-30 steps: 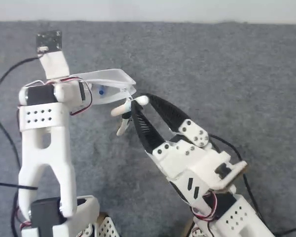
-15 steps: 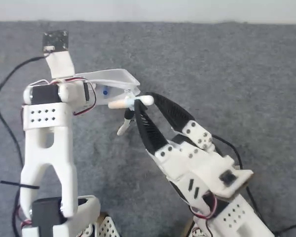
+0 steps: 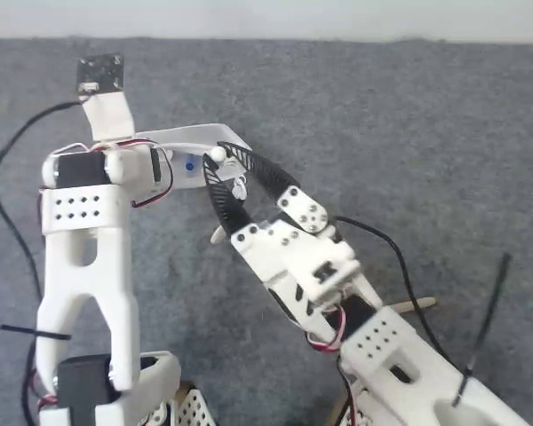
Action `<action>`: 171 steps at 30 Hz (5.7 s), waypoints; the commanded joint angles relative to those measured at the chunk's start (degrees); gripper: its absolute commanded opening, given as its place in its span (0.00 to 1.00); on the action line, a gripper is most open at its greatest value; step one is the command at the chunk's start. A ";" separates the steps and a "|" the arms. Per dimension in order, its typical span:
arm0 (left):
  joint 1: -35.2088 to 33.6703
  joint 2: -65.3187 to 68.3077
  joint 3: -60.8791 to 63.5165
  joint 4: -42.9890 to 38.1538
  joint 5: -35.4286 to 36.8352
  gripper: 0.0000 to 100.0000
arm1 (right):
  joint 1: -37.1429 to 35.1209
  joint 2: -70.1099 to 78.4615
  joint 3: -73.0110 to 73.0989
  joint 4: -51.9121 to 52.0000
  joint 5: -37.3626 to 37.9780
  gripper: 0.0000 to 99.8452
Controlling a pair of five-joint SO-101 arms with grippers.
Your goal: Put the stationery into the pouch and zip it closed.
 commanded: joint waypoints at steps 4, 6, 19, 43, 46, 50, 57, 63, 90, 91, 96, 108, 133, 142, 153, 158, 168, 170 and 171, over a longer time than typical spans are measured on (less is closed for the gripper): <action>0.44 -2.90 -0.84 0.35 -0.44 0.01 | 0.75 9.71 -4.31 -2.95 6.24 0.01; 0.44 -2.90 -0.84 0.35 -0.44 0.01 | 0.75 12.26 -4.31 -2.95 8.79 0.01; 0.44 -2.90 -0.75 0.35 -0.44 0.01 | 0.48 21.49 -4.04 -2.86 18.29 0.19; -2.37 -2.90 -0.57 -1.23 -0.09 0.01 | 7.96 -6.02 -9.14 41.71 -3.52 0.16; -2.37 -2.90 -0.57 -1.23 -0.09 0.01 | 9.80 -8.40 -14.15 52.79 -7.12 0.16; -2.37 -2.81 -0.48 -1.23 0.00 0.01 | 11.56 -8.92 -18.99 60.70 -8.53 0.16; -2.46 -2.73 -0.40 -1.23 1.76 0.01 | 11.30 -8.92 -23.12 68.44 -8.62 0.16; -2.46 -2.81 -0.40 -1.23 1.76 0.01 | 11.65 -9.45 -22.86 78.81 -8.79 0.16; -2.46 -2.64 -0.40 -1.32 1.93 0.01 | 38.20 -9.10 -22.77 122.33 -34.55 0.16; -2.46 -2.55 -0.40 -1.32 1.93 0.01 | 39.43 -8.92 -22.68 122.86 -34.55 0.16; -2.46 -2.55 -0.40 -1.32 1.93 0.01 | 41.80 -8.92 -14.95 120.31 -34.46 0.16; -2.46 -2.46 -0.40 -1.32 1.93 0.01 | 49.19 -8.92 -5.54 112.04 -34.73 0.16; -2.29 -2.55 1.01 -3.34 1.93 0.01 | 55.69 -0.04 -9.32 112.04 -37.19 0.16; -2.37 -2.55 1.10 -3.34 1.93 0.01 | 55.69 14.81 -13.98 110.90 -37.36 0.16; -2.20 -2.46 1.10 -3.34 1.93 0.01 | 60.44 29.41 -14.24 98.59 -37.27 0.16; -2.20 -2.46 1.10 -3.34 1.93 0.01 | 61.85 33.10 -15.21 95.34 -37.10 0.16; -2.20 -2.46 1.10 -3.34 1.93 0.01 | 61.58 34.07 -16.62 95.78 -37.01 0.02; -2.20 -2.46 1.10 -3.43 1.93 0.01 | 61.49 33.54 -16.70 96.57 -36.92 0.01; -2.20 -2.46 1.10 -3.43 1.93 0.01 | 61.41 33.45 -17.05 98.07 -36.92 0.02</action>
